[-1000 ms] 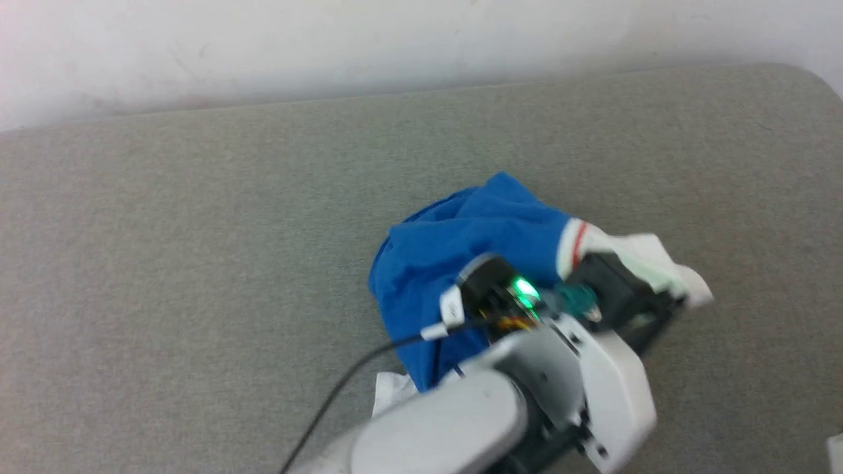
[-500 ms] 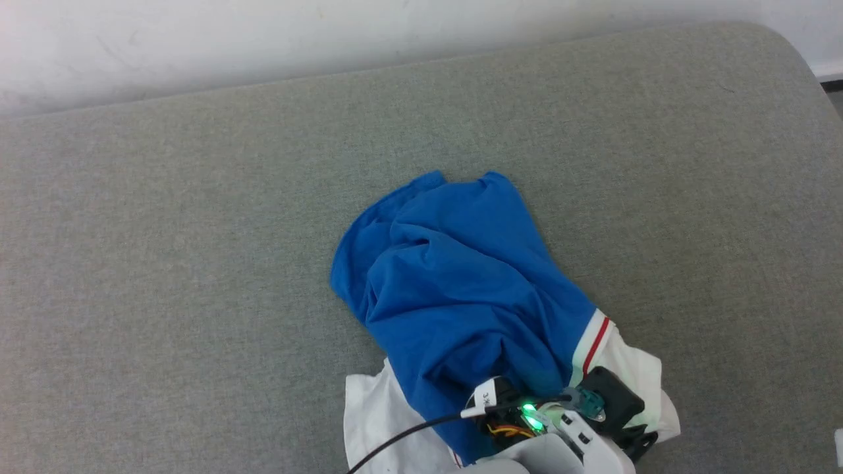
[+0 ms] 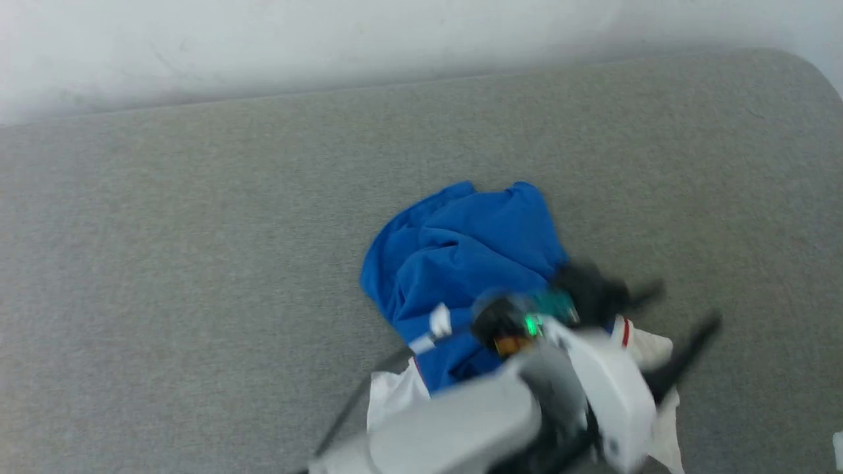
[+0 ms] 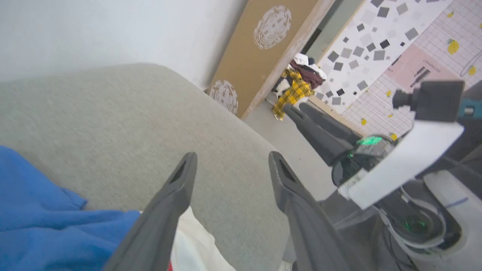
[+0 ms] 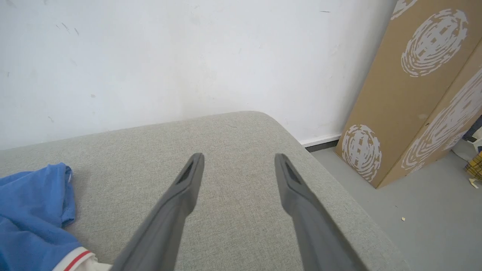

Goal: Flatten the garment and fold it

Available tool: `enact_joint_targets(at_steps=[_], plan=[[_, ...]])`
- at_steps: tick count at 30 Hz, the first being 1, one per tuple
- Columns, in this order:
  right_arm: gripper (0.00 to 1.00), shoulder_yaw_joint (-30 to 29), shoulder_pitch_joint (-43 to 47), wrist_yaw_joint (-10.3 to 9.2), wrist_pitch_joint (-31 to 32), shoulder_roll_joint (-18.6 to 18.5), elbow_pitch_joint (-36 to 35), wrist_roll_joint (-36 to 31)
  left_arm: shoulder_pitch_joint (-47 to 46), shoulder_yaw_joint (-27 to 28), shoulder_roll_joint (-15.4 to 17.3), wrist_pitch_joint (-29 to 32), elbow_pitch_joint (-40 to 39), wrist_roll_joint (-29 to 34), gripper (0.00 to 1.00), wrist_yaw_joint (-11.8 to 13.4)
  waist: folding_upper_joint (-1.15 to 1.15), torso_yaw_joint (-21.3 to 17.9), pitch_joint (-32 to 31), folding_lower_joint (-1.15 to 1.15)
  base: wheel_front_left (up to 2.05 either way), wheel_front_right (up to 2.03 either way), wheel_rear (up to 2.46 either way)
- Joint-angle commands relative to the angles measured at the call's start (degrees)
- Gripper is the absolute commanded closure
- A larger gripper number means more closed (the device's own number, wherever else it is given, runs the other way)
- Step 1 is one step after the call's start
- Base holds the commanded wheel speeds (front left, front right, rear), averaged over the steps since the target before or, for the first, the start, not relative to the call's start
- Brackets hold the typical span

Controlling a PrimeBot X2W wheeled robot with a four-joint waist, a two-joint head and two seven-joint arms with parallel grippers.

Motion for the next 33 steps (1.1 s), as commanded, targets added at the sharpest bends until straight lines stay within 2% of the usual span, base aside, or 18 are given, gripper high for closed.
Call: enact_joint_targets(at_steps=[1,3,5,10,15,18,21,23,26,33], plan=[[0.0,-0.11,0.29,-0.05,0.03,0.13,-0.3,-0.2,-1.69,1.4,0.04,-1.43,0.08,0.53,0.0,0.84,0.0,1.24,-1.13,0.0,0.0,0.0,0.0],[0.0,-0.08,0.81,-0.05,0.13,0.13,-0.33,-0.16,-3.52,4.31,1.18,-4.72,0.38,2.57,0.0,2.61,0.0,1.8,-1.7,0.0,0.0,0.0,0.0],[0.0,0.08,1.38,-0.05,0.18,0.13,-0.34,-0.03,-4.2,6.72,4.58,-8.02,-0.51,5.1,0.0,4.55,0.0,2.2,-2.35,0.0,0.0,0.0,0.0],[0.0,0.71,2.94,-0.05,0.14,0.13,-0.37,0.46,-0.15,11.83,16.17,-14.29,-6.61,10.43,0.0,12.03,0.0,2.83,-3.44,0.0,0.0,0.0,0.0],[0.0,1.49,4.53,-0.05,-0.14,0.13,-0.24,1.19,10.0,16.01,27.4,-17.05,-15.09,14.09,0.0,20.87,0.0,3.36,-3.76,0.0,0.0,0.0,0.0],[0.0,2.02,5.05,-0.05,-0.64,0.13,0.11,1.54,17.82,19.18,31.25,-18.03,-19.86,15.58,0.0,25.64,0.0,3.78,-3.61,0.0,0.0,0.0,0.0],[0.0,2.8,5.5,-0.05,-1.04,0.13,0.36,1.64,25.82,23.15,32.77,-18.32,-23.71,16.83,0.0,28.78,0.0,4.23,-3.52,0.0,0.0,0.0,0.0],[0.0,3.23,5.94,-0.05,-1.23,0.13,0.51,1.8,30.72,25.88,32.7,-18.35,-25.87,18.3,0.0,29.51,0.0,4.7,-3.57,0.0,0.0,0.0,0.0],[0.0,3.94,6.72,-0.05,-1.47,0.13,0.9,1.99,36.66,29.23,31.58,-18.37,-27.59,19.62,0.0,29.05,0.0,5.62,-3.81,0.0,0.0,0.0,0.0],[0.0,7.45,4.82,-0.05,0.38,0.13,-1.13,0.48,40.96,33.92,29.04,-18.38,-28.17,22.2,0.0,24.7,0.0,7.85,-3.41,0.0,0.0,0.0,0.0]])
